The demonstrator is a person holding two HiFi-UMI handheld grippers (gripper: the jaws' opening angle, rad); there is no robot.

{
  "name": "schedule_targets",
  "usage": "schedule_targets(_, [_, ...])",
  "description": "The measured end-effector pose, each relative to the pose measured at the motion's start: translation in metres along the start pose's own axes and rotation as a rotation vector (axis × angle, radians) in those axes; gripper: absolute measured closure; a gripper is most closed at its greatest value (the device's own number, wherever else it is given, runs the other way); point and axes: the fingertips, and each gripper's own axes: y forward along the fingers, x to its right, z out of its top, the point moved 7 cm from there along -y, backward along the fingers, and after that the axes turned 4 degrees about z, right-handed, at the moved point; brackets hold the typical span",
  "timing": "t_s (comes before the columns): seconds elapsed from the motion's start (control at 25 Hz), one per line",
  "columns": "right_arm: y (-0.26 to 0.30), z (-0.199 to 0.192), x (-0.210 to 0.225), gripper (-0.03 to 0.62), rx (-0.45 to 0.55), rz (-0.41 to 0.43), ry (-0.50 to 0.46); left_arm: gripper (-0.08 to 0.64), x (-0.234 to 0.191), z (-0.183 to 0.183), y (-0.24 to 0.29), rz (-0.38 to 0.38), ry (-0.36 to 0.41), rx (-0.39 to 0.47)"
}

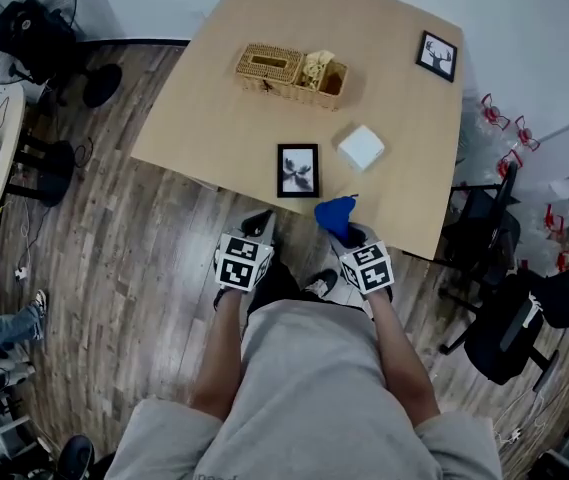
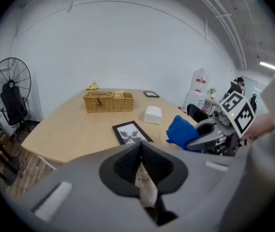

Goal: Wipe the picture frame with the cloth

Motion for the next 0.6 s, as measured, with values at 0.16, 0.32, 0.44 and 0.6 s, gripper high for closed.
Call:
schedule_targets(0.16, [-0.003, -0.005, -0.006, 0.489, 0.007, 0.047, -0.003, 0.508, 0.001, -0.005, -0.014, 0.017, -0.038, 0.03])
schedule_targets(0.32, [-0.006, -0.007, -0.006, 0.491, 0.017, 0.06, 0.034, 0.508, 0.005, -0.008, -0.02, 0.007, -0.045, 0.049])
schedule_targets(0.44, [-0.006, -0.01, -0.007, 0.491, 0.013, 0.072, 0.053, 0.508, 0.006, -0.01, -0.018, -0.006, -0.045, 0.034])
schedule_targets(0.6, [-0.008, -0.012, -0.005, 0.491, -0.002, 0.06, 0.05, 0.507, 0.007, -0.008, -0.015, -0.003, -0.046, 0.034])
